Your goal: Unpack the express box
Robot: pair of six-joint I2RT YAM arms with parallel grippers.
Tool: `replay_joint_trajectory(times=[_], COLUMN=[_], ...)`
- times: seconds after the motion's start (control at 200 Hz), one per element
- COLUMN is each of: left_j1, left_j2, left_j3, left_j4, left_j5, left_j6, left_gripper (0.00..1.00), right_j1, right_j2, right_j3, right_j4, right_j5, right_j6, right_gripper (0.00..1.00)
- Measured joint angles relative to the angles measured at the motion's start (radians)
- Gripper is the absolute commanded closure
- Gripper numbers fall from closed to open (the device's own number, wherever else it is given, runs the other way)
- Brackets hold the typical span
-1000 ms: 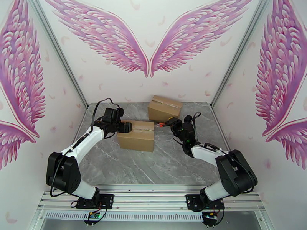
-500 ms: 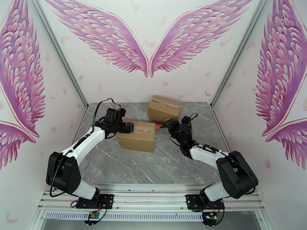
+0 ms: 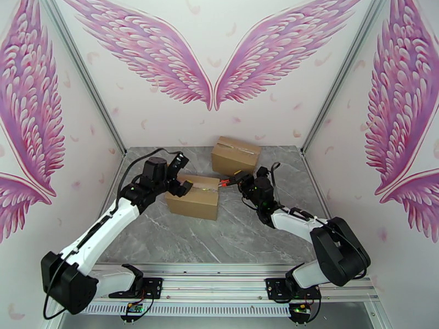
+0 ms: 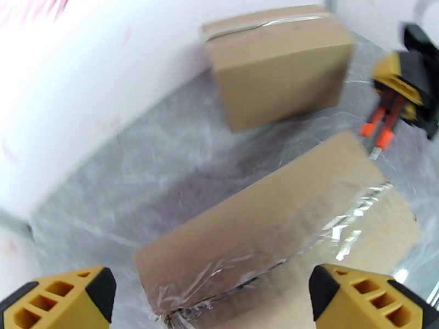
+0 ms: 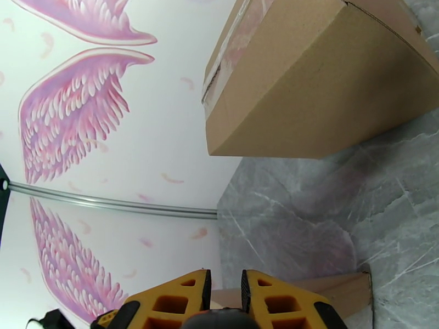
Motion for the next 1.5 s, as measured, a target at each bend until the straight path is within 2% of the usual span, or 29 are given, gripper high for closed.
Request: replay_joint_trajectory(times=[0.135, 0.33, 0.57, 0.79, 1.144, 1.499], left_j1=[-0.135, -0.278, -0.297, -0.264, -0.170, -0.119], left_j2=[-0.043, 0.032, 0.191, 0.248, 0.294, 0.311], left_j3=[-0.052, -0.069, -0.057, -0.037, 0.034, 0.034], left_j4=[0.006, 0.012, 0.010, 0.059, -0.008, 0.002], left_j5=[0.038, 0.022, 0.002, -0.006, 0.151, 0.214], left_j6=[0.229, 0.467, 0.626, 0.645, 0.591, 0.520], left_gripper=[0.01, 0.01, 0.01, 0.01, 0.01, 0.01], right_j1=[0.000, 0.000, -0.001, -0.003, -0.034, -0.039], right_j2=[0.000, 0.000, 0.000, 0.002, 0.022, 0.031], right_j3=[0.001, 0.018, 0.035, 0.051, 0.093, 0.120], right_j4=[-0.004, -0.037, -0.068, -0.093, -0.126, -0.162], right_j5=[-0.013, -0.027, -0.050, -0.084, -0.154, -0.213], right_j6=[0.002, 0.001, -0.002, -0.006, -0.011, -0.028], right_gripper=[1.00, 1.00, 1.00, 1.00, 1.00, 1.00])
